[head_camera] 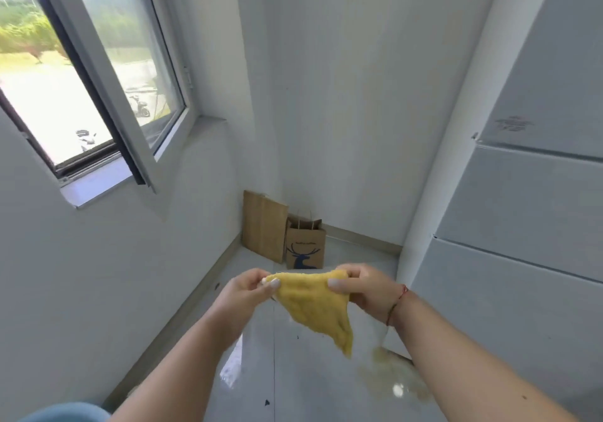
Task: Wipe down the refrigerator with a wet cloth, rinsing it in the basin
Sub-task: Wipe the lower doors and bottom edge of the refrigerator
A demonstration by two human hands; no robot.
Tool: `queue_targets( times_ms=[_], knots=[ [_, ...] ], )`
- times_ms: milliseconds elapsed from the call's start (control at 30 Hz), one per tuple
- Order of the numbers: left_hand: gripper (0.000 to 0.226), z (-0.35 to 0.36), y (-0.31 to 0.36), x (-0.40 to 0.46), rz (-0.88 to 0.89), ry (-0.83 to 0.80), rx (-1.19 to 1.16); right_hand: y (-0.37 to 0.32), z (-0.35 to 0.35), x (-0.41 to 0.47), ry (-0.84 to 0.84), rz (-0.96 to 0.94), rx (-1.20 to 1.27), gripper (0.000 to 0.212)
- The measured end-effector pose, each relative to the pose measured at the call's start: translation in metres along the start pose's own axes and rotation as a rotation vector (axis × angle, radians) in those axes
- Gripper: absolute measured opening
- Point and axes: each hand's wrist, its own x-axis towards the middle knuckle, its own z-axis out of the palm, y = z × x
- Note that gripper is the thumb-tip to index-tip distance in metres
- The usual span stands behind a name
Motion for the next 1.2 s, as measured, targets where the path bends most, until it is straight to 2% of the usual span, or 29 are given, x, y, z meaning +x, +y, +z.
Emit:
queue_targets(
  times_ms=[67, 133, 200, 233, 300, 400, 467, 533, 567, 633, 767, 900, 967, 1067, 1200],
  knots=[
    [0.02, 0.045, 0.021, 0.007, -0.028, -0.15, -0.258, 0.004, -0.036, -0.02, 0.113, 0.06, 0.507, 0.052],
    [0.021, 0.09, 0.039, 0.016, -0.063, -0.177, -0.304, 0.014, -0.055, -0.039, 0.196, 0.161, 0.662, 0.034],
    [0.025, 0.138, 0.051, 0.027, -0.085, -0.114, -0.162, 0.031, -0.064, -0.056, 0.19, 0.225, 0.754, 0.021],
    [0.024, 0.159, 0.055, 0.033, -0.076, -0.071, -0.031, 0.039, -0.068, -0.062, 0.171, 0.234, 0.839, 0.022],
    [0.019, 0.189, 0.055, 0.043, -0.041, 0.001, 0.168, 0.046, -0.076, -0.073, 0.177, 0.185, 0.933, 0.034],
    [0.025, 0.226, 0.056, 0.057, 0.024, 0.075, 0.261, 0.053, -0.104, -0.085, 0.234, 0.062, 1.084, 0.044],
    [0.025, 0.25, 0.063, 0.062, 0.054, 0.064, 0.07, 0.06, -0.117, -0.09, 0.194, -0.063, 1.156, 0.065],
    [0.022, 0.279, 0.067, 0.061, -0.059, -0.058, -0.429, 0.067, -0.124, -0.089, 0.184, -0.154, 1.188, 0.059],
    [0.024, 0.29, 0.065, 0.059, -0.139, -0.109, -0.608, 0.069, -0.123, -0.086, 0.206, -0.137, 1.245, 0.056],
    [0.031, 0.318, 0.052, 0.058, -0.288, -0.191, -0.672, 0.072, -0.133, -0.086, 0.308, -0.056, 1.395, 0.055],
    [0.03, 0.345, 0.037, 0.075, -0.426, -0.256, -0.619, 0.084, -0.152, -0.084, 0.509, -0.048, 1.398, 0.056],
    [0.031, 0.353, 0.039, 0.104, -0.448, -0.311, -0.563, 0.095, -0.178, -0.08, 0.579, -0.029, 1.372, 0.066],
    [0.03, 0.349, 0.044, 0.122, -0.434, -0.254, -0.488, 0.098, -0.193, -0.08, 0.643, -0.054, 1.378, 0.07],
    [0.025, 0.338, 0.042, 0.155, -0.396, -0.151, -0.302, 0.106, -0.212, -0.076, 0.801, -0.045, 1.36, 0.064],
    [0.042, 0.332, 0.028, 0.199, -0.381, -0.118, -0.208, 0.121, -0.224, -0.074, 0.948, -0.035, 1.347, 0.059]
  ],
)
